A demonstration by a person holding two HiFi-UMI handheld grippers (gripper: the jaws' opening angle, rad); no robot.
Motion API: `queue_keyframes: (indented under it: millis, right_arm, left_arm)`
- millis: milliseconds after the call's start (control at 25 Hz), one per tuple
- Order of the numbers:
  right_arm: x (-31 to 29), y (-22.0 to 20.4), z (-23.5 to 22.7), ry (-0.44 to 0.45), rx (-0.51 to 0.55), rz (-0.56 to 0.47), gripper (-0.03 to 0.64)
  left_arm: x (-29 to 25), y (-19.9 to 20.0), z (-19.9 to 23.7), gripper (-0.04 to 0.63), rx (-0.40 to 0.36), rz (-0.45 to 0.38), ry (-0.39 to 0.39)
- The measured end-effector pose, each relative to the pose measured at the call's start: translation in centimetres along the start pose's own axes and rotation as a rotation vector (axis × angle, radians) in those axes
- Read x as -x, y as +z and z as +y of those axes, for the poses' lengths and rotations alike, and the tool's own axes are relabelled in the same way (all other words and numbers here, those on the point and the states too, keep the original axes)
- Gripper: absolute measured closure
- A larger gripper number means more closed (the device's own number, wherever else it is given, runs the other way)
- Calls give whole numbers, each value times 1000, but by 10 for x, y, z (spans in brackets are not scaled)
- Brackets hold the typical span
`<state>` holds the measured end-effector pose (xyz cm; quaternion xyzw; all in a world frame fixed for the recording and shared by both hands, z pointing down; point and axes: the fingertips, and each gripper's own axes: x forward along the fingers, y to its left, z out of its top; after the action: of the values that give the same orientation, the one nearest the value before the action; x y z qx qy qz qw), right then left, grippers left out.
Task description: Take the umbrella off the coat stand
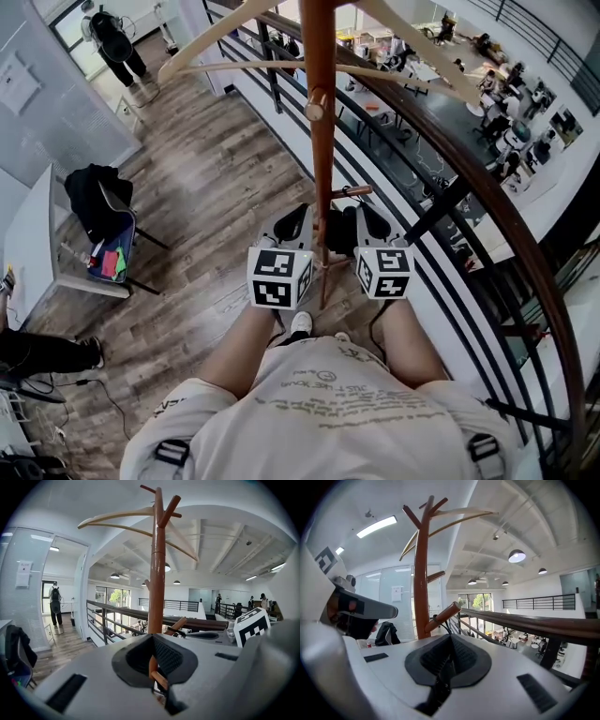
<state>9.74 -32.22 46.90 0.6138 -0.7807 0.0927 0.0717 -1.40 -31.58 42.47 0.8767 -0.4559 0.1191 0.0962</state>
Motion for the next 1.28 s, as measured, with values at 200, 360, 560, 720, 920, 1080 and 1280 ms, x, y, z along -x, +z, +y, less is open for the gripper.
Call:
queue_keyframes:
  millis: [200,360,560,720,920,1080,1280]
  right_arm:
    - [12,9,-16,-41,-4,-28,612]
    - [23,11,-29,-85,0,-36,611]
    - [36,18,-50,-146,-12,-40,612]
    - [54,20,-64,-195,-22,-61,612]
    - [80,31,-83,-271,-18,-92,612]
    - [99,41,-94,-325,-26,-111,612]
    - [128,45,-109,-386,-77,-138,612]
  left_arm:
    - [-8,5,-15,591,-15,-13,-42]
    - [-17,5,-29,591,-27,-20,-85]
    - [-28,15,-45,591,-35,-30,-135]
    - [-33,17,-63,591,-48,-37,-183]
    - [-44,24,-80,591,-51,-46,-240]
    - [-51,32,-97,591,-59,-55,-297]
    - [-55,34,-125,591,-78,-49,-375]
